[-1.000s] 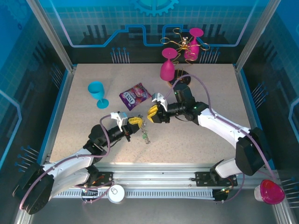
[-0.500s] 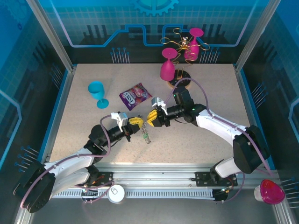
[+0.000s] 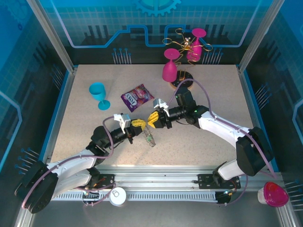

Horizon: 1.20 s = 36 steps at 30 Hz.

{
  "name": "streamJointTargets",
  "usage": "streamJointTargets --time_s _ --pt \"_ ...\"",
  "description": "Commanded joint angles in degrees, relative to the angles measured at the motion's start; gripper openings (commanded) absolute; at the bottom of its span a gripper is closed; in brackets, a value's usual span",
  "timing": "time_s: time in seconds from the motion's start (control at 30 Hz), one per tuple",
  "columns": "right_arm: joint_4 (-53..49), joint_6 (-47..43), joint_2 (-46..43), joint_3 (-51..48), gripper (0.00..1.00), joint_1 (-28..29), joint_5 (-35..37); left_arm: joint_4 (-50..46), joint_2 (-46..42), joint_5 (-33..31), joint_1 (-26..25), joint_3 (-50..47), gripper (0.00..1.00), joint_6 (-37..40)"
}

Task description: Put the keys on the keyring

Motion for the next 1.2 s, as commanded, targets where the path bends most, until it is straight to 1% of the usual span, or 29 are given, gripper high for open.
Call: streamJointTargets --time_s 0.0,0.37,0.4,0.53,0.67,0.7,0.73,0.77,0.9,0.97,1.07,1.17 --pt "1.06 -0.59 0.82 0.21 0.19 0.83 -2.11 5.04 0.29 1.57 0.20 0.54 0.00 0.04" --pt "-0.26 -1.38 1.97 0.68 0.18 1.51 -2.52 6.17 0.98 1.88 0.23 0.58 0.00 -0.36" --pt "-0.26 -1.38 1.99 0.74 0.16 1.58 -2.63 6.30 1.07 2.05 0.25 0.69 0.00 -0.44" --pt "0.43 -0.70 2.01 0.97 0.00 1.59 -2.89 6.53 1.52 2.12 0.21 0.70 0.00 -0.59" --pt "0.18 0.03 1.56 1.39 0.00 1.51 -3.14 4.98 1.38 0.86 0.23 0.76 0.00 -0.58" --pt "-1.16 -0.37 1.34 1.83 0.00 1.51 -2.33 3.29 0.83 -0.39 0.24 0.92 0.01 -0.49" --pt "-3.28 -1.05 1.12 2.39 0.00 1.51 -1.14 1.07 0.17 -1.17 0.25 1.23 0.10 -0.21" --pt "-6.35 -1.94 1.04 3.40 0.00 1.51 0.64 -2.40 -1.06 -1.91 0.27 1.79 0.21 0.38" --pt "-19.08 -7.27 0.88 7.22 0.00 1.92 7.36 -18.93 -6.98 -3.94 0.26 4.77 0.46 4.13" --pt "-22.14 -9.23 0.38 7.85 0.00 2.48 10.24 -27.98 -9.53 -4.59 0.24 7.02 0.49 7.11" --pt "-27.98 -13.23 0.53 10.21 0.00 4.10 15.76 -40.17 -11.81 -5.40 0.27 10.60 0.49 11.25" --pt "-33.87 -16.75 1.83 13.50 0.00 5.98 21.26 -46.51 -11.13 -5.14 0.25 13.48 0.47 14.00"
